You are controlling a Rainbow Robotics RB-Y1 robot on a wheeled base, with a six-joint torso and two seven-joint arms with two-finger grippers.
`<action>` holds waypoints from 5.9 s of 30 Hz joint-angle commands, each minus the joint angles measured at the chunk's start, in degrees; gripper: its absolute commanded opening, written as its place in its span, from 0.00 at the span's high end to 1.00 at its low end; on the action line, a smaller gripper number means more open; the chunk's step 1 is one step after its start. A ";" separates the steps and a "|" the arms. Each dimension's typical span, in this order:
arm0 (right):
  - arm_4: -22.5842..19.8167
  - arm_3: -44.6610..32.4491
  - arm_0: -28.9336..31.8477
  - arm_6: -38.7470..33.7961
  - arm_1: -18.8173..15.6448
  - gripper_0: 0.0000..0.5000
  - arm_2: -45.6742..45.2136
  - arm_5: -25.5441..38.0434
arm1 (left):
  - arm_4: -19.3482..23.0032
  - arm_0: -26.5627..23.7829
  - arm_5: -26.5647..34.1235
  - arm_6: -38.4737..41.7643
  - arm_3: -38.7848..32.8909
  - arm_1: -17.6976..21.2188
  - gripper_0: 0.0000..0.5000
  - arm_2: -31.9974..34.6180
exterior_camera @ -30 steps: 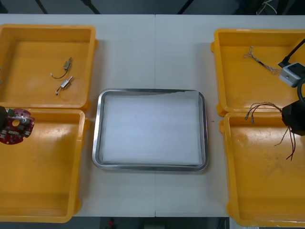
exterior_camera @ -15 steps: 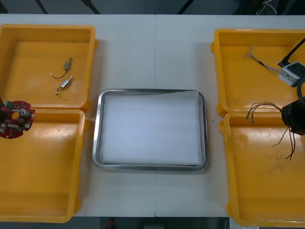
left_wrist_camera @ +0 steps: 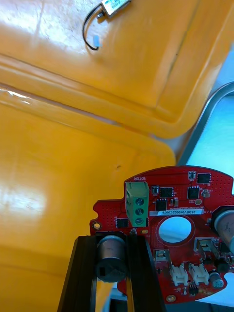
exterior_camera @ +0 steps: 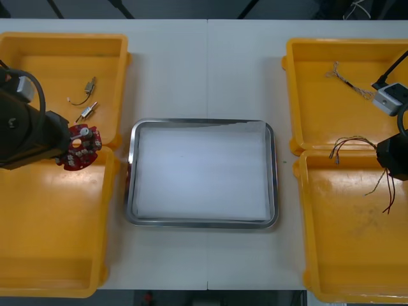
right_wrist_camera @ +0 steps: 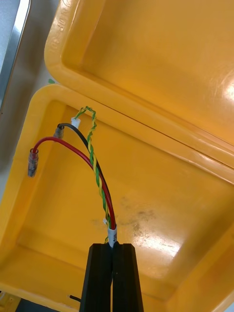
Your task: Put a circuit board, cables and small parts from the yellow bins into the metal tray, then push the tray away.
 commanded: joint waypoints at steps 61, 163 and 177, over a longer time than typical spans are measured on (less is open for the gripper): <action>0.26 -0.16 -1.36 1.74 -2.20 1.00 0.31 0.19 | -29.79 -15.92 -6.08 7.40 11.87 -23.99 0.99 -42.13; -1.67 20.76 -45.83 26.43 17.31 1.00 56.73 -13.57 | -0.78 -40.62 -17.07 -54.91 68.30 -12.13 0.00 -7.15; 1.93 27.27 -45.83 26.70 21.36 1.00 66.84 -20.07 | -2.54 -46.86 -25.33 -60.36 79.64 -18.98 0.00 -19.89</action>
